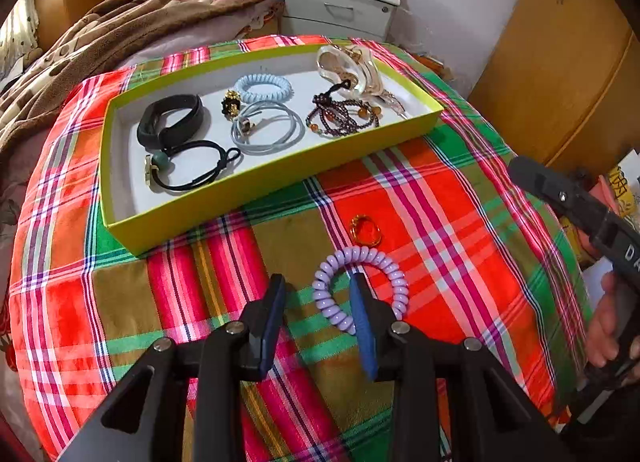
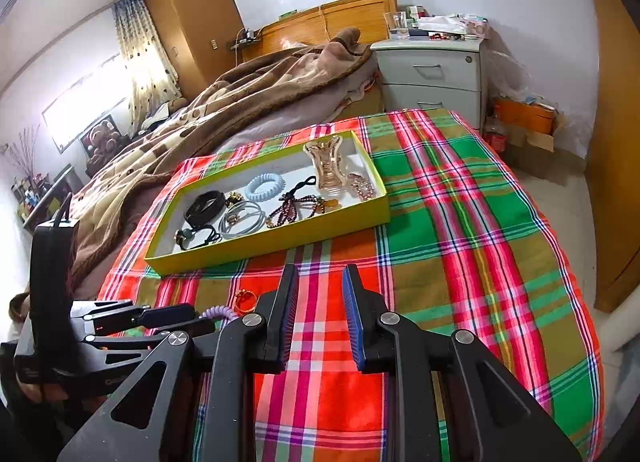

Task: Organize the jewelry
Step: 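Grasp the lilac coil hair tie on the bedspread with the left tool, then grasp the gold ring with the right tool while the left tool holds the lilac coil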

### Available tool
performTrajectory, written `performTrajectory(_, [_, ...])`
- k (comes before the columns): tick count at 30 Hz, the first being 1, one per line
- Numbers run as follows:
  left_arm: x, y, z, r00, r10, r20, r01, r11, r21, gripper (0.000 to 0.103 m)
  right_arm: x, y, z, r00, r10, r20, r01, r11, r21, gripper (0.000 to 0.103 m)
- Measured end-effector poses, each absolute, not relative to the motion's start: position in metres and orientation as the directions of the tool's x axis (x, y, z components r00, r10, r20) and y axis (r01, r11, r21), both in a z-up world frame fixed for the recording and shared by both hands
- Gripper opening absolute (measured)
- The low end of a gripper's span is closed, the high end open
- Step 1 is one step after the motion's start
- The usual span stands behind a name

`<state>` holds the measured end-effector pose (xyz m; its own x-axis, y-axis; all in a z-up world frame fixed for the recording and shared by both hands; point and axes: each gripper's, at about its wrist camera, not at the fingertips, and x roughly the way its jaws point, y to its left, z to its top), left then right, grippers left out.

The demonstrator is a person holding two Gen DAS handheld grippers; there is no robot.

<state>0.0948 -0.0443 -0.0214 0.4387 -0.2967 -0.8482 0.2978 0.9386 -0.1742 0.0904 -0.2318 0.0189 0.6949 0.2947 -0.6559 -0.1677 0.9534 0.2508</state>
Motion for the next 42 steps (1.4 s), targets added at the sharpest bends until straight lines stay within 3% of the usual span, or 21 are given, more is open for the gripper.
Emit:
performTrajectory(4, [0.094, -0.047, -0.022, 0.453, -0.281, -0.846, 0.309, 0.940, -0.147, 0.034, 0.092, -0.228, 0.018, 0.691, 0.293, -0.661, -0.171, 0.954, 0.245, 0.023])
performTrajectory(10, [0.095, -0.041, -0.023, 0.474, -0.260, -0.841, 0.294, 0.947, -0.128, 0.012, 0.094, -0.220, 0.015, 0.681, 0.288, -0.674, -0.175, 0.957, 0.233, 0.023])
performTrajectory(16, [0.093, -0.022, -0.015, 0.504, -0.284, -0.816, 0.256, 0.951, -0.173, 0.011, 0.098, -0.209, 0.011, 0.666, 0.291, -0.687, -0.192, 0.957, 0.219, 0.023])
performTrajectory(32, [0.088, 0.007, -0.015, 0.507, -0.323, -0.799, 0.211, 0.945, -0.248, 0.011, 0.118, -0.164, -0.019, 0.563, 0.350, -0.749, -0.317, 0.928, 0.196, 0.024])
performTrajectory(34, [0.088, 0.005, -0.016, 0.502, -0.322, -0.803, 0.212, 0.946, -0.247, 0.012, 0.120, -0.160, -0.021, 0.554, 0.348, -0.756, -0.332, 0.925, 0.183, 0.030])
performTrajectory(37, [0.091, 0.001, -0.018, 0.493, -0.311, -0.812, 0.222, 0.948, -0.228, 0.023, 0.122, -0.158, -0.023, 0.550, 0.341, -0.762, -0.335, 0.926, 0.173, 0.034])
performTrajectory(42, [0.091, -0.014, -0.024, 0.500, -0.239, -0.832, 0.246, 0.961, -0.128, 0.029, 0.121, -0.160, -0.021, 0.555, 0.344, -0.757, -0.326, 0.927, 0.183, 0.034])
